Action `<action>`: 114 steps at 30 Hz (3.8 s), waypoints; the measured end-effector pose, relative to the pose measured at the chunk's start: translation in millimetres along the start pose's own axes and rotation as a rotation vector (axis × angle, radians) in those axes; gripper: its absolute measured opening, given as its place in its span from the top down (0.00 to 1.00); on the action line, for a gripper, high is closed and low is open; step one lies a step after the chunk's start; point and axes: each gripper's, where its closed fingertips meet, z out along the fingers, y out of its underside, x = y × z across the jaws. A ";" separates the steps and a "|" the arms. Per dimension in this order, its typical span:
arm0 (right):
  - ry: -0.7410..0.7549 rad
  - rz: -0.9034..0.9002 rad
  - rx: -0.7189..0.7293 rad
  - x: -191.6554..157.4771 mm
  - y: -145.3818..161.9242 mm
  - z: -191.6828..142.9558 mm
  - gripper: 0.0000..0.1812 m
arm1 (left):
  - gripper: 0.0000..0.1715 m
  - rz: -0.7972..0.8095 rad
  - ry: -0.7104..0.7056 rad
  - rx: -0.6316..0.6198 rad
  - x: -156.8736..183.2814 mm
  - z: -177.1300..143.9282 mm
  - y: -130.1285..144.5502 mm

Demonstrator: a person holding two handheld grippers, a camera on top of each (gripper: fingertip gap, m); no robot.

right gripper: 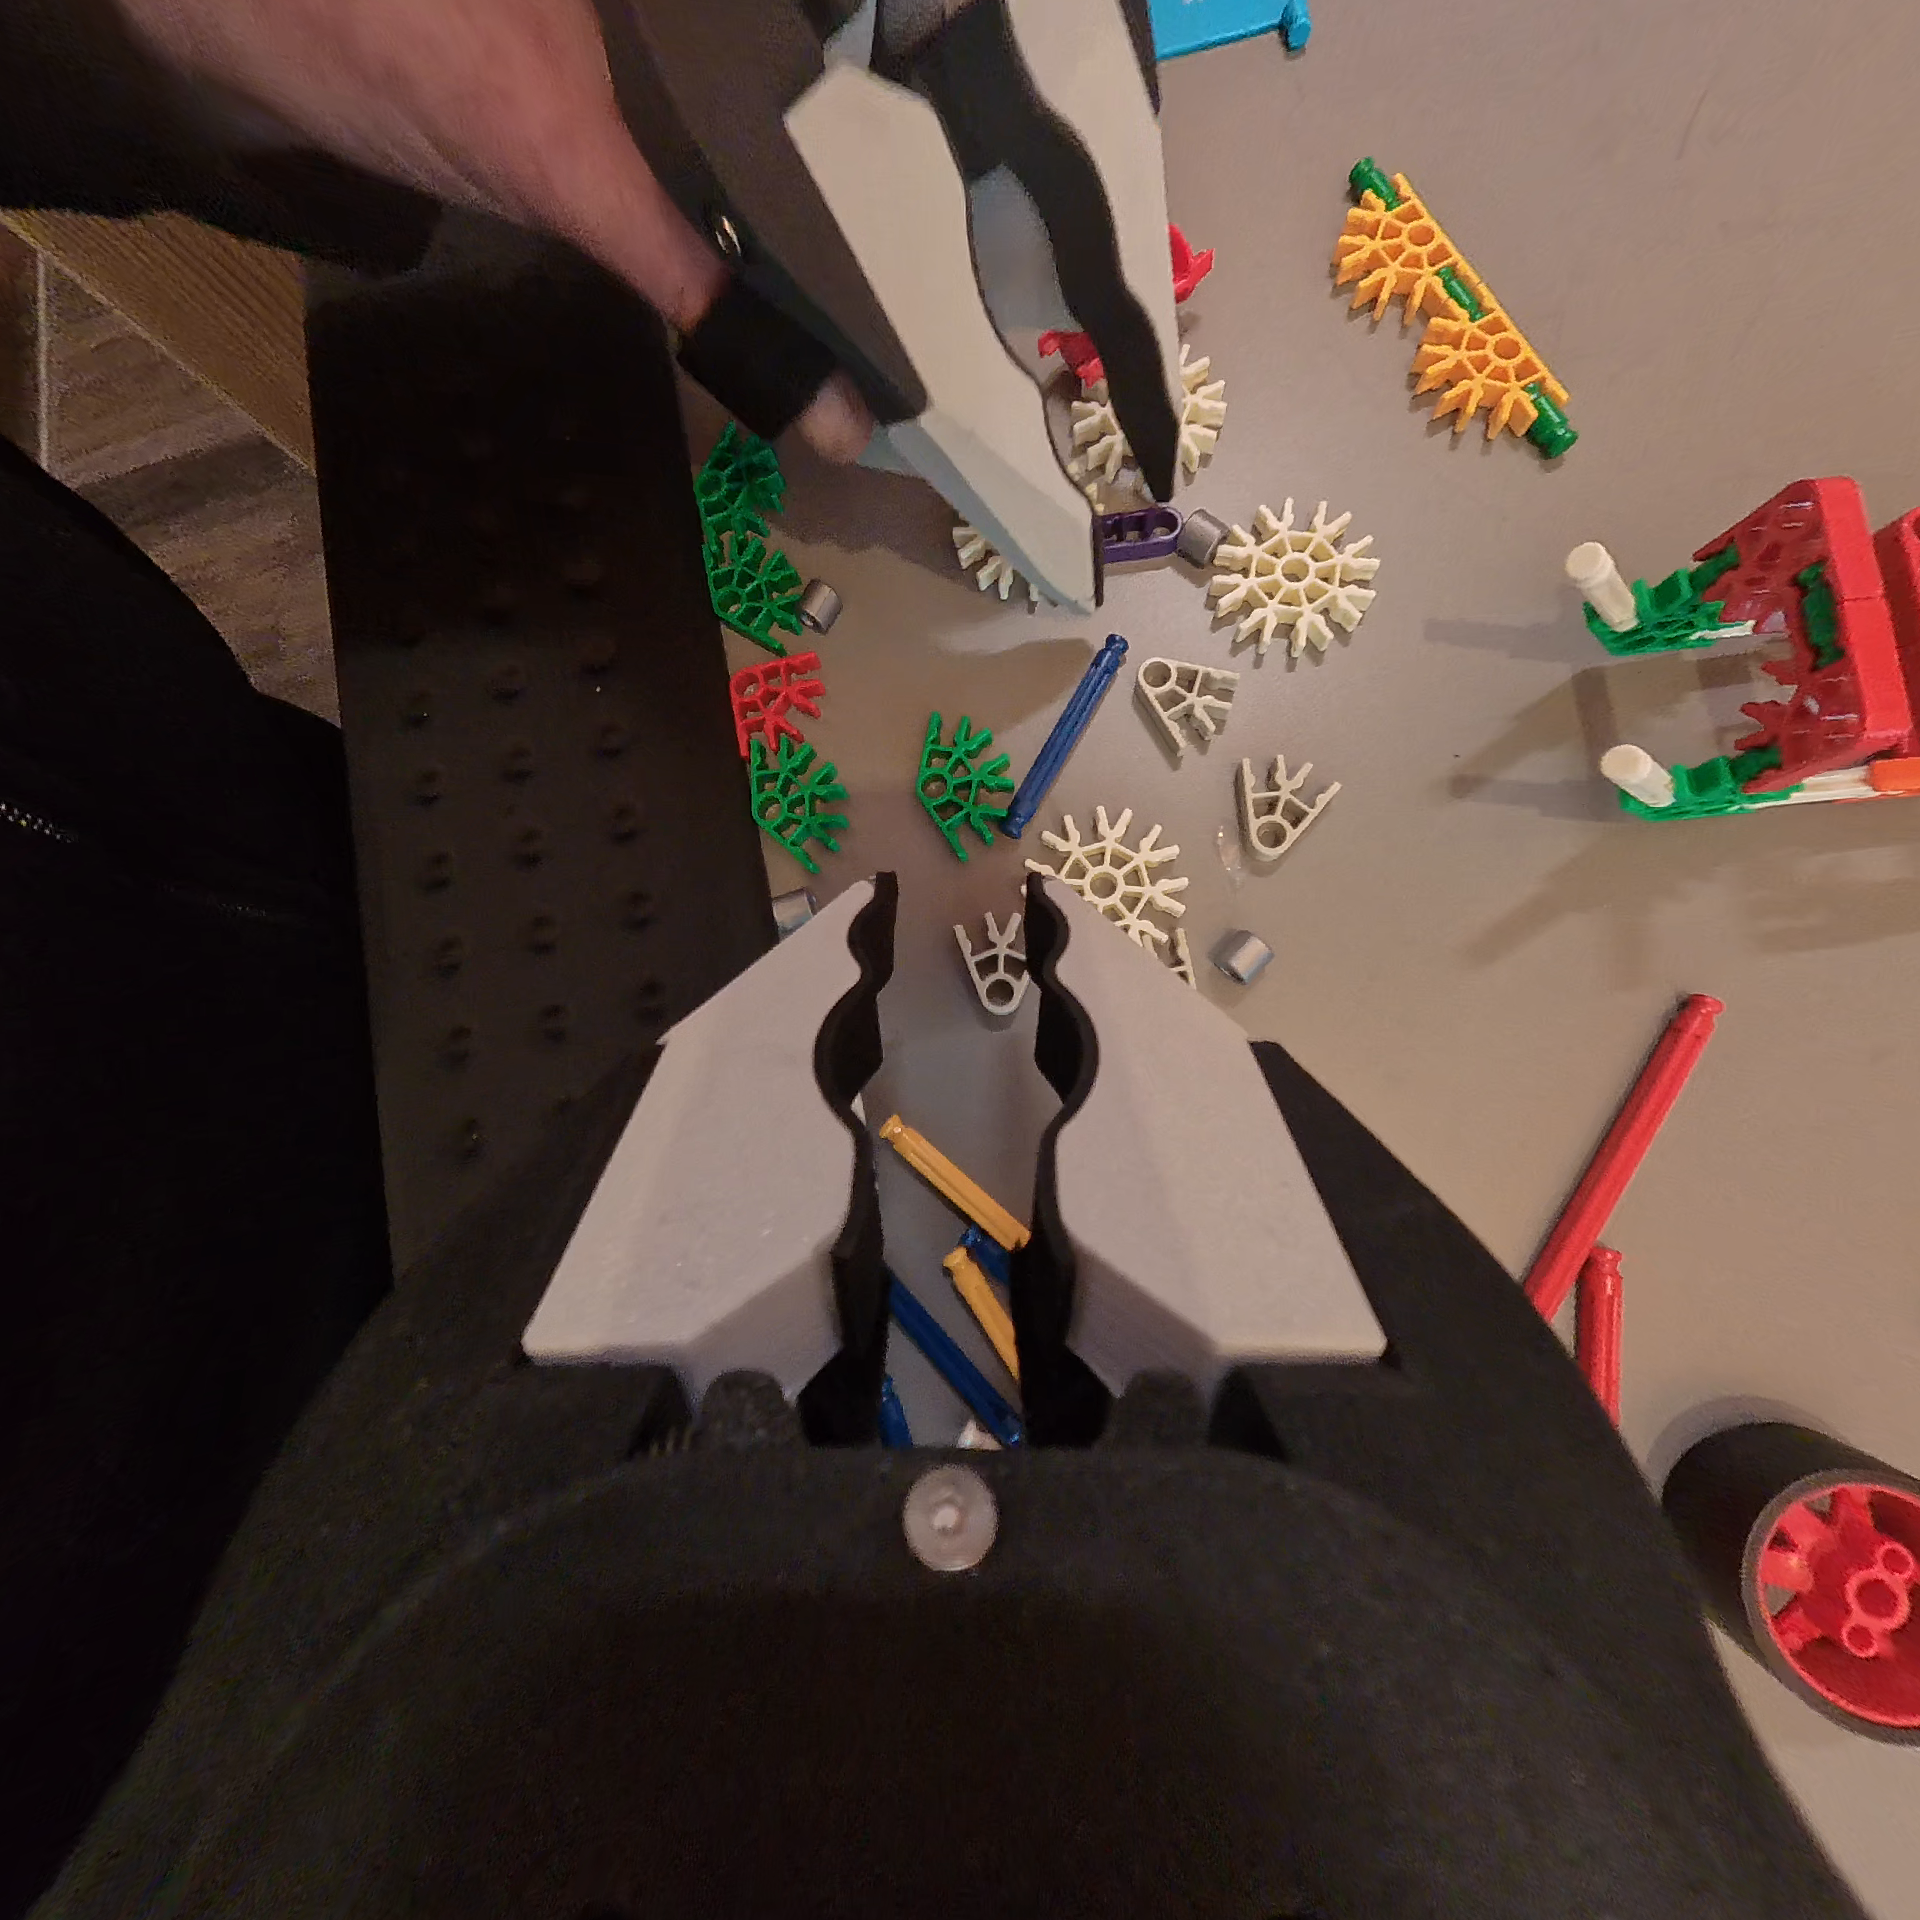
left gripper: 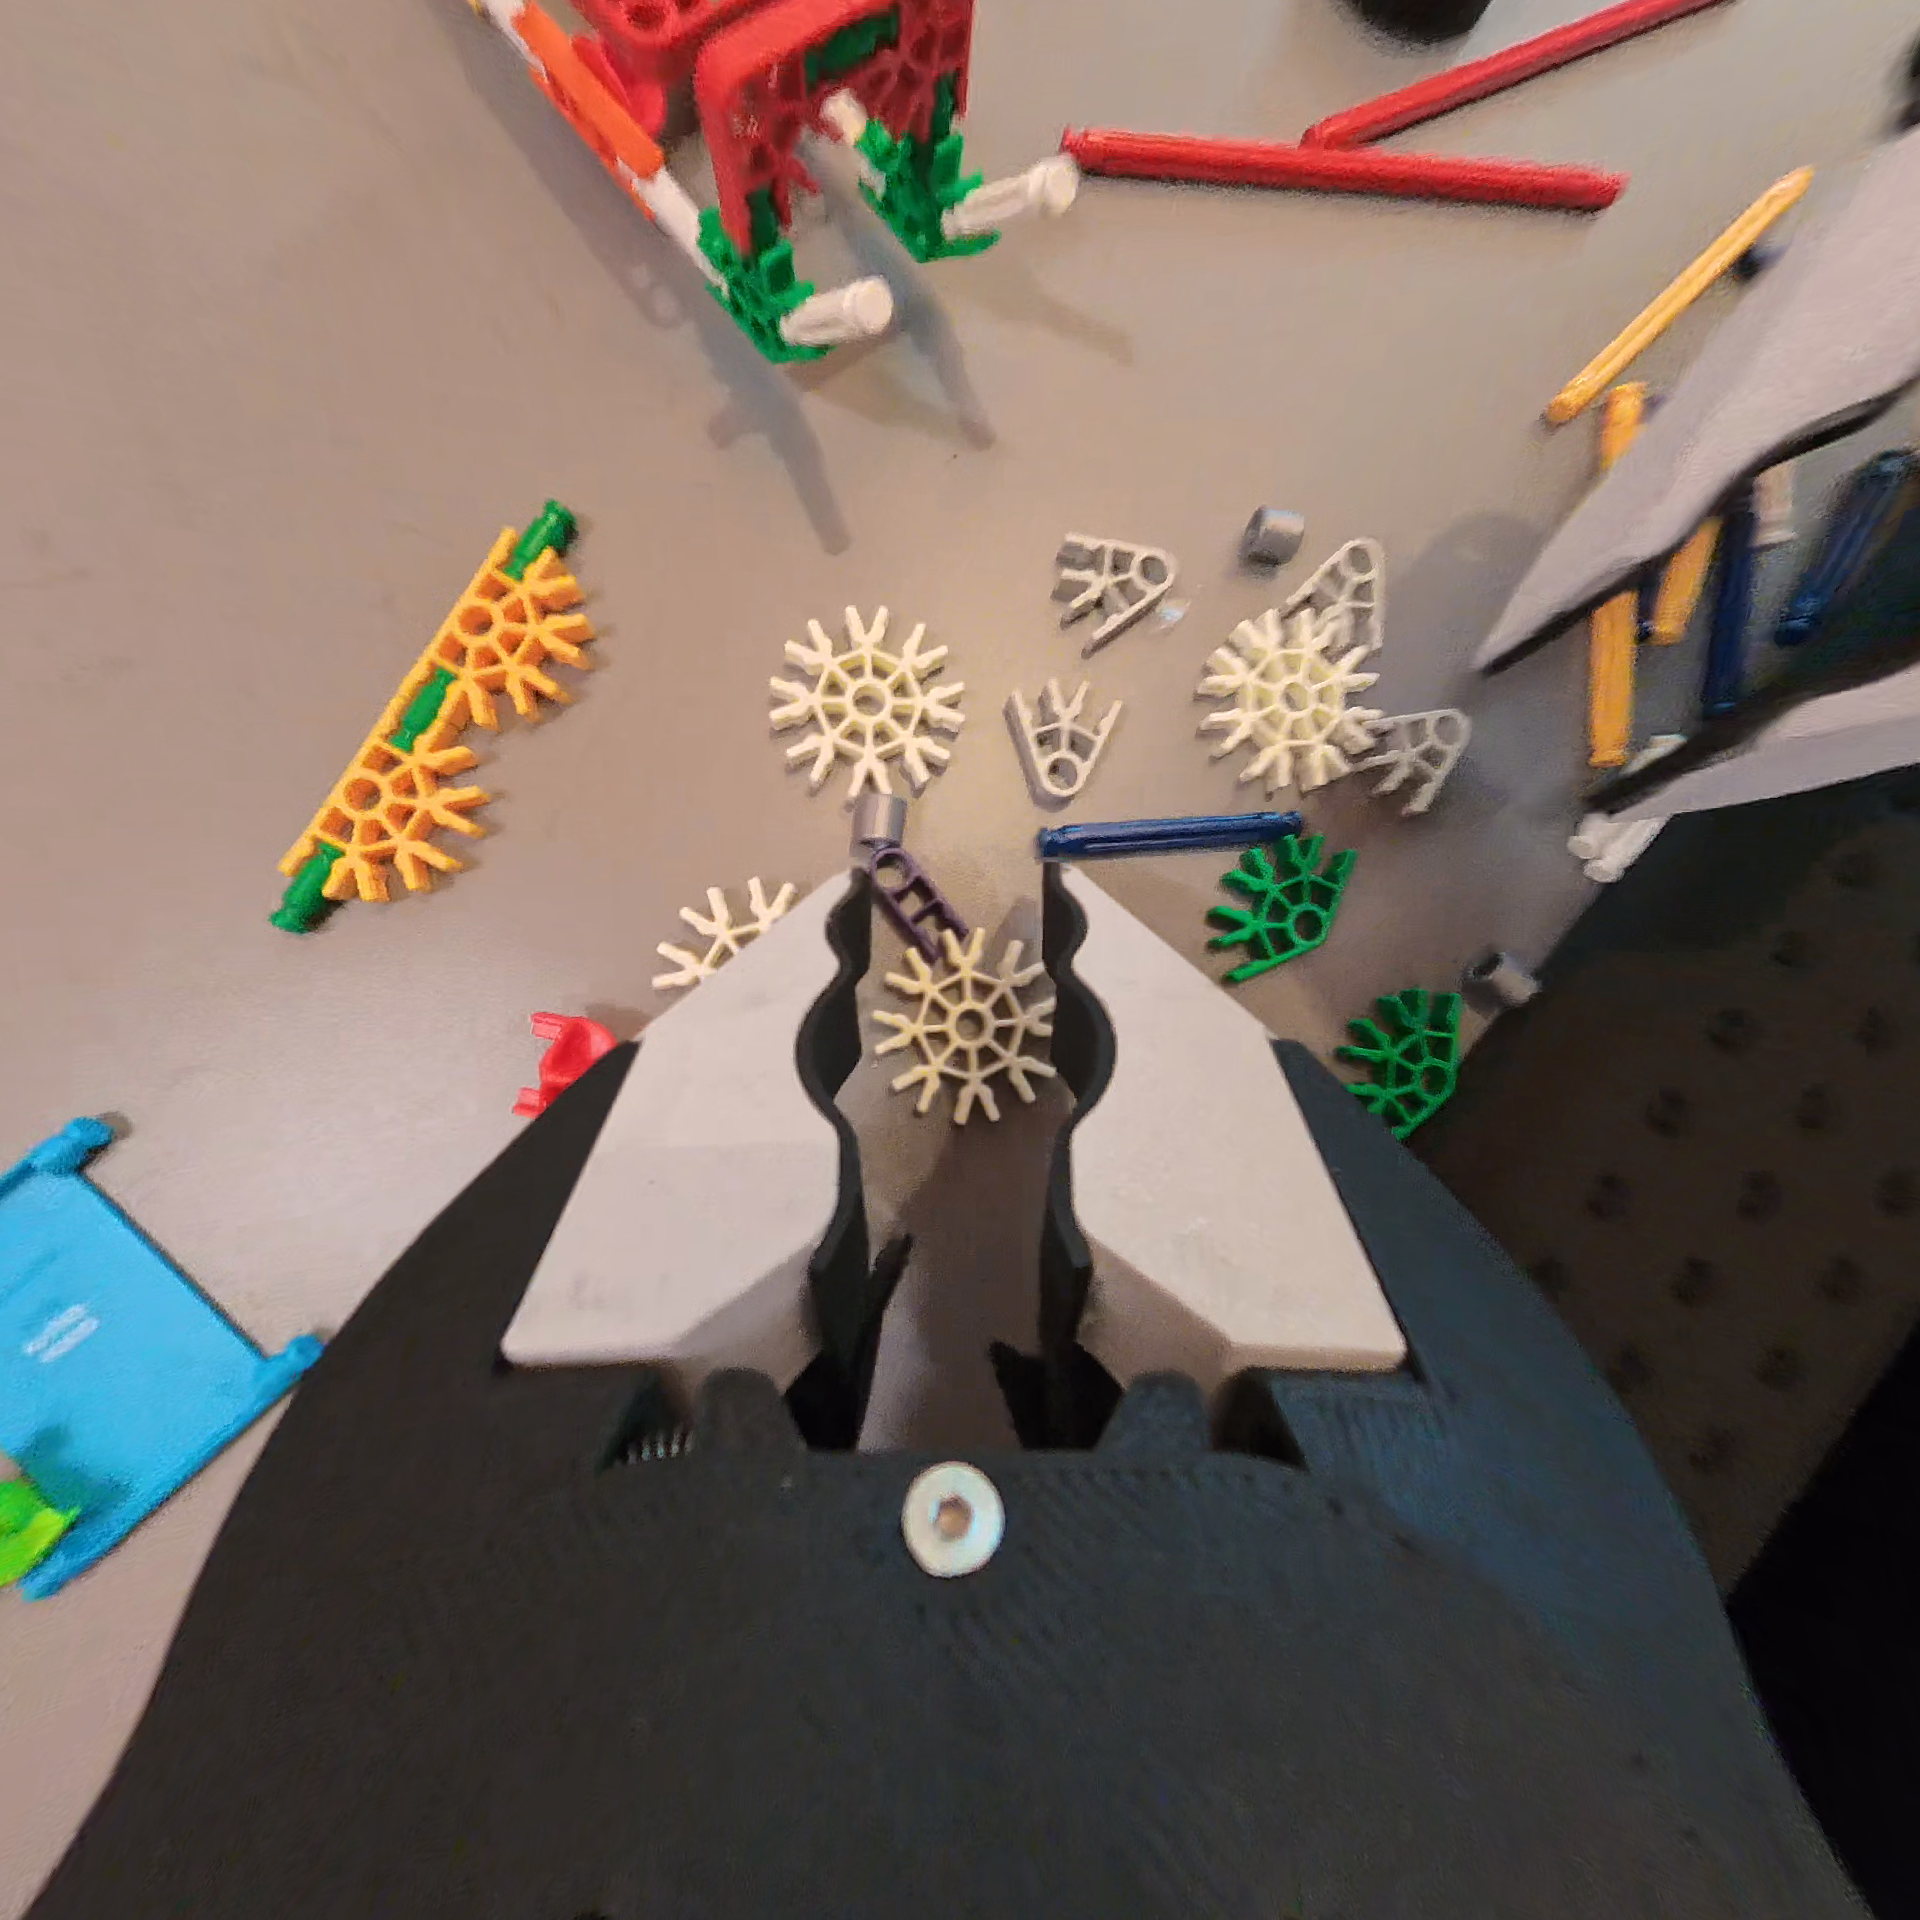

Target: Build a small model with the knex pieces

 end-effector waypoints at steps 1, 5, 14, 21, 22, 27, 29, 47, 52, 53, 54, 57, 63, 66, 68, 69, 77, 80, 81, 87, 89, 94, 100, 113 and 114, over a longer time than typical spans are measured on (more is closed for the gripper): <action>0.003 0.001 0.007 0.5 0.0 -1.0 0.88 | 0.82 -0.004 -0.018 -0.012 -1.5 3.8 3.5; 0.007 0.000 0.017 1.2 0.9 -3.9 0.88 | 0.90 -0.030 -0.072 0.010 -7.2 5.5 3.5; -0.007 -0.051 0.042 8.6 -17.5 -8.1 0.88 | 0.97 -0.022 -0.043 0.058 -0.1 3.2 8.0; 0.041 -0.124 0.092 21.0 -45.7 -10.1 0.85 | 0.96 -0.132 0.163 0.255 7.2 -24.2 -17.6; 0.048 -0.134 0.102 22.7 -50.8 -10.4 0.85 | 0.96 -0.165 0.204 0.286 7.0 -29.5 -21.8; 0.119 -0.264 0.196 26.8 -90.7 -18.1 0.83 | 0.97 -0.444 0.576 0.499 9.0 -69.7 -52.4; 0.127 -0.348 0.243 21.2 -108.7 -21.7 0.83 | 0.97 -0.500 0.690 0.540 10.5 -82.8 -58.4; -0.007 -0.611 0.153 5.6 -126.5 -1.0 0.99 | 0.96 -0.561 1.056 0.458 28.2 -107.2 -59.9; 0.008 -0.401 0.118 54.0 -130.6 -7.3 0.99 | 0.79 -0.486 0.880 0.525 -10.4 -105.2 -81.3; -0.004 -0.353 0.078 66.8 -125.9 -6.5 0.99 | 0.79 -0.423 0.759 0.508 -24.9 -97.0 -81.6; -0.017 -0.309 0.032 79.6 -120.8 -5.0 0.99 | 0.79 -0.324 0.634 0.465 -37.2 -86.1 -79.2; -0.075 -0.179 -0.071 112.8 -113.4 0.6 0.99 | 0.77 -0.020 0.292 0.234 -69.6 -43.4 -63.6; -0.224 -0.023 -0.273 148.1 -115.5 28.2 0.99 | 0.81 0.262 0.084 -0.095 -91.6 9.6 -26.0; -0.332 0.042 -0.374 148.9 -114.9 46.2 0.99 | 0.89 0.248 0.081 -0.078 -92.4 13.9 -22.9; -0.379 0.057 -0.447 148.3 -113.8 57.3 0.99 | 0.93 0.238 0.064 -0.068 -95.8 12.9 -21.7; -0.380 0.055 -0.480 151.7 -113.1 63.8 0.99 | 0.93 0.234 0.060 -0.062 -96.2 12.2 -20.8; -0.561 0.139 -0.722 151.9 -95.9 105.9 0.97 | 0.93 0.183 0.002 -0.038 -107.4 -2.0 -5.0; -0.547 0.118 -0.714 153.5 -101.9 111.2 0.94 | 0.93 0.174 -0.017 -0.013 -111.2 -8.6 -0.6; -0.534 0.101 -0.700 155.6 -104.7 111.1 0.89 | 0.93 0.162 -0.021 -0.001 -112.6 -10.5 -0.5; -0.461 0.047 -0.660 173.8 -108.5 99.4 0.84 | 0.93 0.166 -0.055 0.045 -120.4 -15.2 -10.9; -0.460 -0.037 -0.562 172.1 -120.1 94.3 0.89 | 0.93 0.167 -0.068 0.038 -125.3 -14.5 -13.6; -0.421 -0.310 -0.425 163.0 -132.9 91.4 0.99 | 0.93 0.110 -0.078 0.009 -128.4 -9.1 -17.6; -0.442 -0.375 -0.436 157.0 -124.3 102.2 1.00 | 0.94 0.039 -0.093 -0.019 -121.6 -5.1 -14.0; -0.465 -0.414 -0.481 156.6 -115.4 106.0 1.00 | 0.94 -0.020 -0.138 -0.024 -119.8 -0.1 -18.1; -0.469 -0.412 -0.480 155.9 -115.8 106.0 1.00 | 0.94 -0.019 -0.144 -0.029 -120.0 0.2 -17.9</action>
